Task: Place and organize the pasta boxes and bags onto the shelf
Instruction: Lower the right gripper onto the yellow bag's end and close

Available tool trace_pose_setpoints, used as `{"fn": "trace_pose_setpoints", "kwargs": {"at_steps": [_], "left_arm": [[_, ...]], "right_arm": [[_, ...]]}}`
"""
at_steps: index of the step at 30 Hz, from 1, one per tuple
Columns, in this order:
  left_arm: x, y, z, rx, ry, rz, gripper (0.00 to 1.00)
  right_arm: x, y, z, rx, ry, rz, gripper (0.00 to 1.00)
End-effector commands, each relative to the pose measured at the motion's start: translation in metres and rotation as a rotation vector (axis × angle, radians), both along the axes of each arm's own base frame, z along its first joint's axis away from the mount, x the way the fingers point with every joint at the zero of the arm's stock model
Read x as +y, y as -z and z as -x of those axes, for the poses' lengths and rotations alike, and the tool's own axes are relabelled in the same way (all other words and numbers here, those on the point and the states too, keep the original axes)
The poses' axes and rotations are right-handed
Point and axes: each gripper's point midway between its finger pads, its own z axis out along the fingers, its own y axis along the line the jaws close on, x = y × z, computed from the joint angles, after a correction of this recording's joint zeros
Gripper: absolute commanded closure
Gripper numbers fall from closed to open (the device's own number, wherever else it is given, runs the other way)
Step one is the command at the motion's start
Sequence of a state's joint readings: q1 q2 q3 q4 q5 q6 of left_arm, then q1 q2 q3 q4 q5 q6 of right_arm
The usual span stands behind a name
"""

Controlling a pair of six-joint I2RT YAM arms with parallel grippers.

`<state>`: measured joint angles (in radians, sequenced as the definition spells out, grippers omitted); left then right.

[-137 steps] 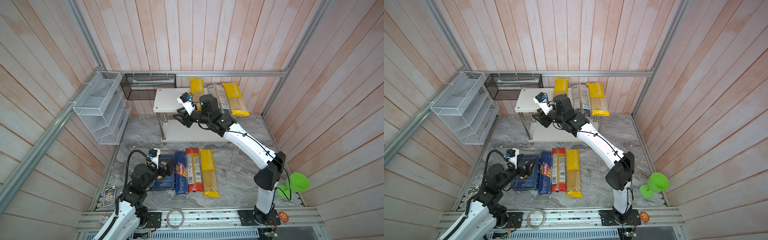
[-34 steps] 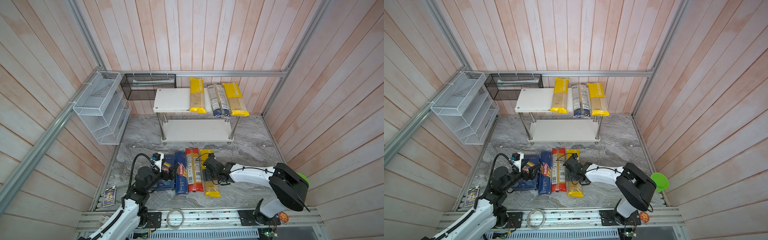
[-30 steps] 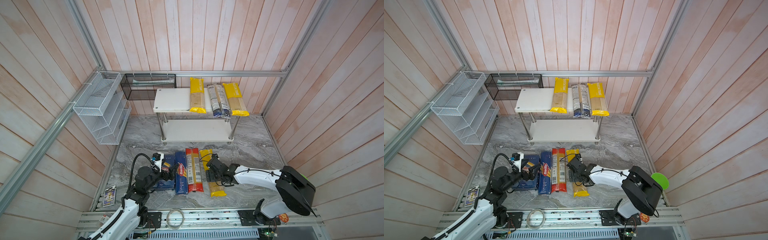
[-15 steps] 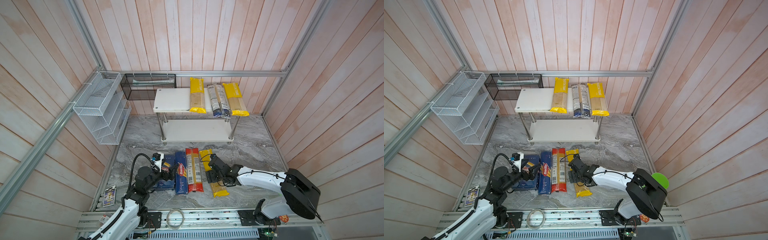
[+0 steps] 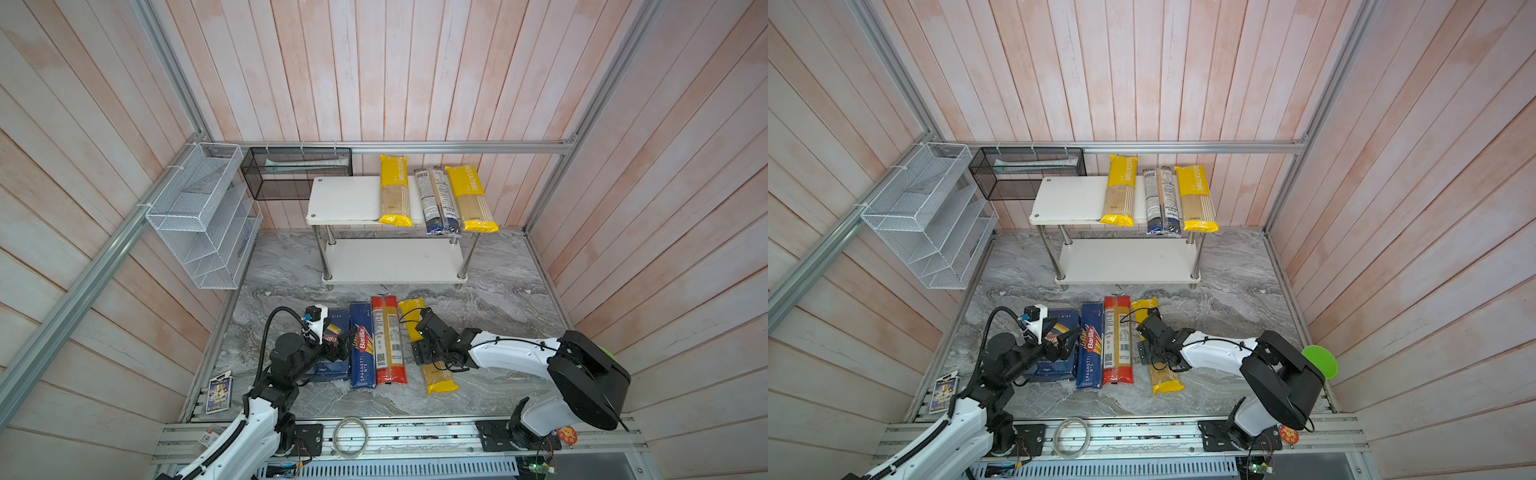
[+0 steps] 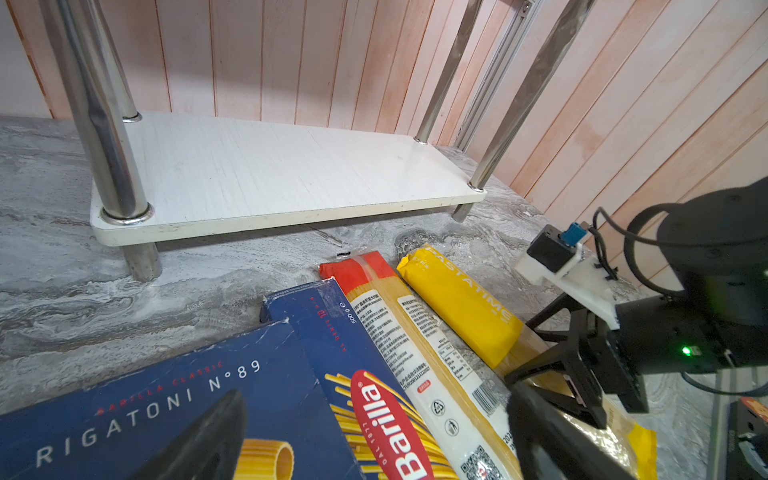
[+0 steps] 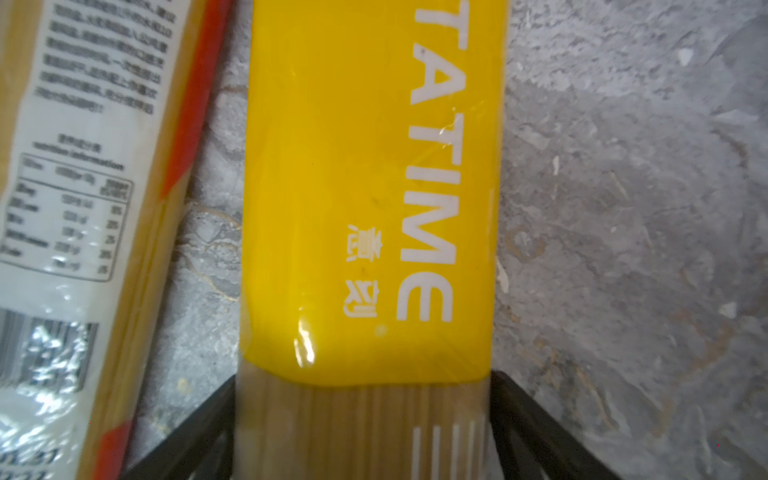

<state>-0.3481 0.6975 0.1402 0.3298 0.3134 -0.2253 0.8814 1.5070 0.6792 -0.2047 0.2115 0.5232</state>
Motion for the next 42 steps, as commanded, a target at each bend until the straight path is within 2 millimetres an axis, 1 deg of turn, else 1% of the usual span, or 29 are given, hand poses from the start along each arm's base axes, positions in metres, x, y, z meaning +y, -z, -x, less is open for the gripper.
{"fn": "trace_pose_setpoints", "kwargs": {"at_steps": [1,8,11,18,20,22,24,29,33,34,42], "left_arm": [[-0.001,-0.008,-0.001,-0.029,0.000,0.005,0.00],[0.000,-0.009,-0.002,-0.030,-0.002,0.006,0.00],[0.000,-0.008,-0.002,-0.028,-0.006,0.003,0.00],[0.001,-0.008,-0.002,-0.028,-0.009,0.004,0.00],[0.001,-0.008,-0.002,-0.028,-0.009,0.004,0.00],[0.001,-0.008,-0.002,-0.028,-0.010,0.004,0.01],[0.001,-0.008,-0.002,-0.029,-0.010,0.005,0.00],[0.001,-0.008,-0.002,-0.028,-0.012,0.005,0.00],[0.001,-0.008,-0.003,-0.027,-0.012,0.005,0.00],[0.001,-0.008,-0.003,-0.026,-0.014,0.005,0.00],[0.002,-0.008,-0.003,-0.026,-0.017,0.004,0.00]], "right_arm": [[-0.004,0.010,0.005,0.027,0.008,-0.015,0.10],[-0.009,0.018,0.005,0.028,0.048,-0.012,0.17],[-0.008,0.017,0.004,0.019,0.059,-0.030,0.23],[-0.002,0.006,0.002,-0.011,0.060,-0.089,0.30],[-0.002,0.005,0.002,-0.015,0.061,-0.097,0.34],[-0.002,0.003,0.002,-0.019,0.064,-0.106,0.41],[-0.002,0.000,0.003,-0.024,0.064,-0.117,0.42],[-0.001,-0.009,0.002,-0.043,0.068,-0.146,0.49],[0.000,-0.016,0.001,-0.056,0.068,-0.165,0.57],[0.000,-0.016,0.001,-0.058,0.067,-0.168,0.59],[0.003,-0.022,-0.002,-0.070,0.067,-0.179,0.68]]}}
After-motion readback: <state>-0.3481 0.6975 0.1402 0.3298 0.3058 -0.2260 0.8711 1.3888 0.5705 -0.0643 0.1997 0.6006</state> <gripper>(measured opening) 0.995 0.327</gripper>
